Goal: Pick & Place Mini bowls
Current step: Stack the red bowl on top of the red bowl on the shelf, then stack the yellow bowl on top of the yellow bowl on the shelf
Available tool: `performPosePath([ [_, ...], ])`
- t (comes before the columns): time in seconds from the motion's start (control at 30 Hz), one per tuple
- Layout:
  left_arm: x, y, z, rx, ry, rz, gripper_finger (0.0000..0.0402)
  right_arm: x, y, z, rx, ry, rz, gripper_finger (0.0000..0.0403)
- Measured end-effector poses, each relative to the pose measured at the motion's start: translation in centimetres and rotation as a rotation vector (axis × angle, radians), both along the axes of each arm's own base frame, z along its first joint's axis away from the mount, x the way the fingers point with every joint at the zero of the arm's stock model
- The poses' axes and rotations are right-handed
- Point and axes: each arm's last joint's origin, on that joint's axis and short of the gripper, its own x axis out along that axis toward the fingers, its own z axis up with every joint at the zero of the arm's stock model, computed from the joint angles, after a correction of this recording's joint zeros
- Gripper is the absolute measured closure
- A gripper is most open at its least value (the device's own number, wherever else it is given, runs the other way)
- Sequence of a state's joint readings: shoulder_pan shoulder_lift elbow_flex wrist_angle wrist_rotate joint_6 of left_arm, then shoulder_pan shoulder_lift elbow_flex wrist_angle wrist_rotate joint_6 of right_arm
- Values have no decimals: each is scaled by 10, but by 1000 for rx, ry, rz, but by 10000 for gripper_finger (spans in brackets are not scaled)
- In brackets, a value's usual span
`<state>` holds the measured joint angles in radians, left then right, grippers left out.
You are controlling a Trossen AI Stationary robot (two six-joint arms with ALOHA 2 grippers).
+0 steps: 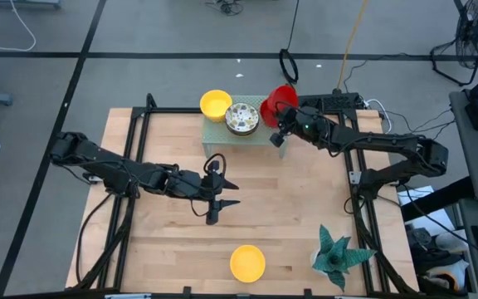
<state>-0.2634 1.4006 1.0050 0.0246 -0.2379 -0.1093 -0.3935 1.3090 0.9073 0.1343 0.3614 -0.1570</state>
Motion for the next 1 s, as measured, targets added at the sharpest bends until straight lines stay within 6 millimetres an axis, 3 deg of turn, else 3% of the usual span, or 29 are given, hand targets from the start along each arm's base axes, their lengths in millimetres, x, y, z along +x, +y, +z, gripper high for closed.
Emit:
performPosePath([
  [0.3, 0, 0, 0, 0, 0, 0, 201, 1, 1, 1, 4, -14, 26, 382],
  [0.63, 0, 0, 0, 0, 0, 0, 201, 2, 1, 3, -45, 0, 45, 302],
  [0.87, -1, 0, -3, 1, 38, -1, 201, -5, 17, 30, -131, -116, 94, 247],
  [1.0, 1, -7, -16, -13, 124, -113, 201, -12, 37, 44, -116, -176, 147, 239],
])
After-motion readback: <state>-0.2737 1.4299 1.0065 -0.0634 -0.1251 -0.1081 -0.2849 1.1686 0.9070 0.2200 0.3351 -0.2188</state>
